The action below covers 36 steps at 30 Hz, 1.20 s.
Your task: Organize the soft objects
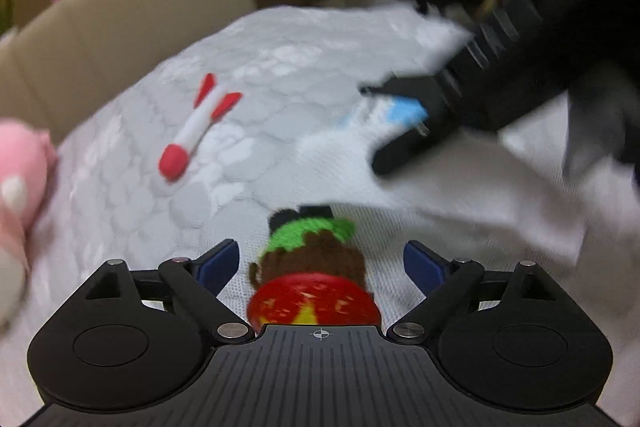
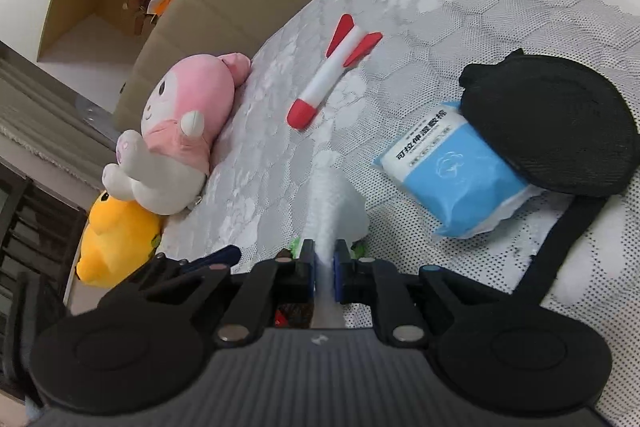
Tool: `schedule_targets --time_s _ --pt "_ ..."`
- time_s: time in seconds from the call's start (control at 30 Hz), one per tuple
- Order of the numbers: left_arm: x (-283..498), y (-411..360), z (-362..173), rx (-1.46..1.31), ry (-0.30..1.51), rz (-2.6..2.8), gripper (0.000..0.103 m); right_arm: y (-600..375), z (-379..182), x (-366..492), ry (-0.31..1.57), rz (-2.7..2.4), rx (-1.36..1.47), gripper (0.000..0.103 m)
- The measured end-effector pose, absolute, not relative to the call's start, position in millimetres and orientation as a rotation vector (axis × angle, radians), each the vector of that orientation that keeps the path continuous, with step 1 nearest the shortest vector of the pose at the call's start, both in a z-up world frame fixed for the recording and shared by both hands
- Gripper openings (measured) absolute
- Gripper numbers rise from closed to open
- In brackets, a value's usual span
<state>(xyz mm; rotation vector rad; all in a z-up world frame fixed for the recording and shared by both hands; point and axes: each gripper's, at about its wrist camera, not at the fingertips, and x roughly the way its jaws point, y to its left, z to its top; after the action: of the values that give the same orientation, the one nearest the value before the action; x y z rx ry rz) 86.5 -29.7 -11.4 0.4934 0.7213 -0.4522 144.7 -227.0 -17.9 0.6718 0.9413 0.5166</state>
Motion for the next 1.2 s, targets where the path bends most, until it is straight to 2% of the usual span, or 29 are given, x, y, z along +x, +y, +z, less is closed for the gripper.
schedule_targets --time_s 0.03,0.07,0.1,0.2,0.33,0.37,0.47,0.6,0.67,0.93,1.2 --pt "88.3 -35.5 -22.6 0.541 0.737 -0.444 0.092 -228.0 -19.4 145.1 0.945 0.512 0.673 0.012" --pt "90.5 -36.7 -31.7 0.576 0.743 -0.434 0.081 -229.9 -20.9 144.8 0.948 0.504 0.674 0.012" --pt "95.4 -29.6 -33.3 0.545 0.754 -0.417 0.075 -232.7 -23.1 144.0 0.952 0.495 0.675 0.012" --pt "110.2 -8.2 -37.6 0.449 0.789 -0.364 0.071 -244.9 -32.0 141.5 0.966 0.465 0.688 0.012" --pt "131.2 30.8 -15.9 -0.052 0.928 -0.451 0.07 -259.8 -38.4 144.4 0.97 0.445 0.729 0.012" --pt "133.3 36.9 -13.4 -0.168 0.946 -0.496 0.07 -262.6 -37.8 145.4 0.964 0.446 0.742 0.012" --pt "129.2 28.8 -16.7 -0.169 0.953 -0.525 0.072 -269.9 -30.2 144.8 0.925 0.466 0.777 0.012" --pt "113.5 1.7 -26.2 0.143 0.942 -0.454 0.078 -266.3 -23.3 135.9 0.906 0.535 0.82 0.012" --pt "101.9 -7.4 -24.9 0.219 0.957 -0.436 0.095 -253.2 -24.8 133.4 0.933 0.58 0.826 0.012" --pt "91.2 -12.9 -35.0 0.341 1.01 -0.376 0.094 -184.4 -32.1 125.6 1.04 0.676 0.59 0.014" --pt "101.2 -7.7 -37.2 0.316 1.027 -0.382 0.095 -224.9 -56.6 141.6 1.083 0.533 0.752 0.014"
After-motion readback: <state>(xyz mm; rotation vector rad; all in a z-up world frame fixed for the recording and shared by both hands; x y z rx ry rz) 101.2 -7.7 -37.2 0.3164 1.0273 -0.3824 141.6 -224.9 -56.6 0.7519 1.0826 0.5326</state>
